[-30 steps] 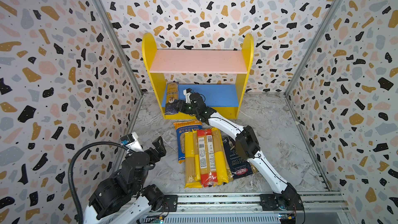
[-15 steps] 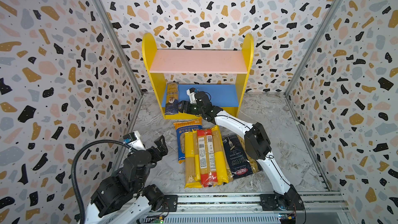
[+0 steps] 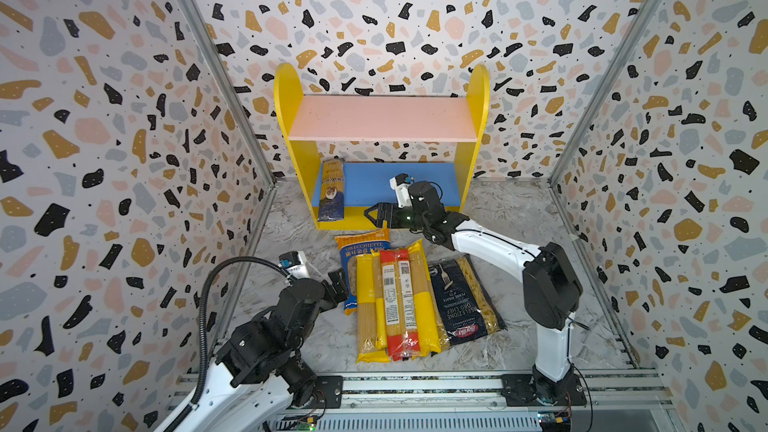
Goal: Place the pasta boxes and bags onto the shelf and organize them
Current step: 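Open the right gripper and withdraw it back toward the packages, then lower the left gripper onto the red-topped spaghetti pack and close it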
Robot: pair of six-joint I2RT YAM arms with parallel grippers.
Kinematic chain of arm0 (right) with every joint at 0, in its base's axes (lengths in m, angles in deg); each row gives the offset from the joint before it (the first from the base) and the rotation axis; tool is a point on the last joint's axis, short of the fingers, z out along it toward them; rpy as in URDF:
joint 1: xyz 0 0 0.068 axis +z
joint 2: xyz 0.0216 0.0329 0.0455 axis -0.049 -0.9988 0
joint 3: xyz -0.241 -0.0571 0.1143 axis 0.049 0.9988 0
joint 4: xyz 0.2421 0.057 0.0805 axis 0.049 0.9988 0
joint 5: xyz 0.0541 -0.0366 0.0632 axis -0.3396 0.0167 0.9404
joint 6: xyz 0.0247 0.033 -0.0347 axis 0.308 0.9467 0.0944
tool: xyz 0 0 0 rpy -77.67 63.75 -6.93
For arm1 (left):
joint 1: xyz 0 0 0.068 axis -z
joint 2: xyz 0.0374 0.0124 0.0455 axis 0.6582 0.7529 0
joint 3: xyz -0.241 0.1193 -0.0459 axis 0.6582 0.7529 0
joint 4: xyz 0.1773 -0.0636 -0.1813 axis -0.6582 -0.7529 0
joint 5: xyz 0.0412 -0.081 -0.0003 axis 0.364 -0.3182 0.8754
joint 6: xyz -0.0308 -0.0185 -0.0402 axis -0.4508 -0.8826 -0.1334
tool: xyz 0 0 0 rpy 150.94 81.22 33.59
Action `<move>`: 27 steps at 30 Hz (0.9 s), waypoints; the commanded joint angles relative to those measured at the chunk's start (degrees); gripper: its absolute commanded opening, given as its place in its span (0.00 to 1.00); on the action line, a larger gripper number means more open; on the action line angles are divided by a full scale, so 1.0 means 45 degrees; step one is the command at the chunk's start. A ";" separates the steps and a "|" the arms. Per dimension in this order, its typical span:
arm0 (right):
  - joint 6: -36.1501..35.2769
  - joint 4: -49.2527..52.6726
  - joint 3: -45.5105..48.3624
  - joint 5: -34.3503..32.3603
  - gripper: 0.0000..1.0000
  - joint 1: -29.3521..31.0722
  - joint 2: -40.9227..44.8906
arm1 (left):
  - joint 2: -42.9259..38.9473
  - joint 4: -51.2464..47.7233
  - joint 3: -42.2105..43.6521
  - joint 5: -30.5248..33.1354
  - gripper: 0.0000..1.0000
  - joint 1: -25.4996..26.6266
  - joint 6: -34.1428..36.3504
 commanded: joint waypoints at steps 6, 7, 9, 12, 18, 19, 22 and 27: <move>-0.1566 0.1584 0.3785 -0.2130 0.99 -0.0049 0.4603 | 0.0856 0.2131 0.1251 -0.2451 0.99 0.0192 -0.1021; -0.1633 0.1788 0.4171 -0.2246 0.99 -0.0053 0.5002 | 0.0889 0.2244 0.1378 -0.2530 1.00 0.0285 -0.1117; -0.1674 0.2234 0.5059 -0.2493 0.99 -0.0129 0.6014 | 0.1040 0.2495 0.1651 -0.2615 1.00 0.0645 -0.1340; -0.1794 0.2976 0.6040 -0.2943 0.99 -0.0252 0.7387 | 0.1584 0.2871 0.1836 -0.2313 1.00 0.1560 -0.1576; -0.1696 0.4104 0.7440 -0.3400 0.99 -0.0371 0.9619 | 0.3953 0.4260 0.1745 -0.1539 1.00 0.3974 -0.2133; -0.1665 0.4243 0.7639 -0.3490 0.99 -0.0385 0.9921 | 0.4401 0.4406 0.1611 -0.1347 1.00 0.4379 -0.2215; -0.1676 0.4771 0.7939 -0.3773 0.99 -0.0429 1.0588 | 0.5410 0.4318 0.1241 -0.0885 1.00 0.5079 -0.2304; -0.1725 0.5133 0.8501 -0.3955 0.99 -0.0551 1.1516 | 0.6631 0.4942 0.1374 -0.1120 1.00 0.5822 -0.2639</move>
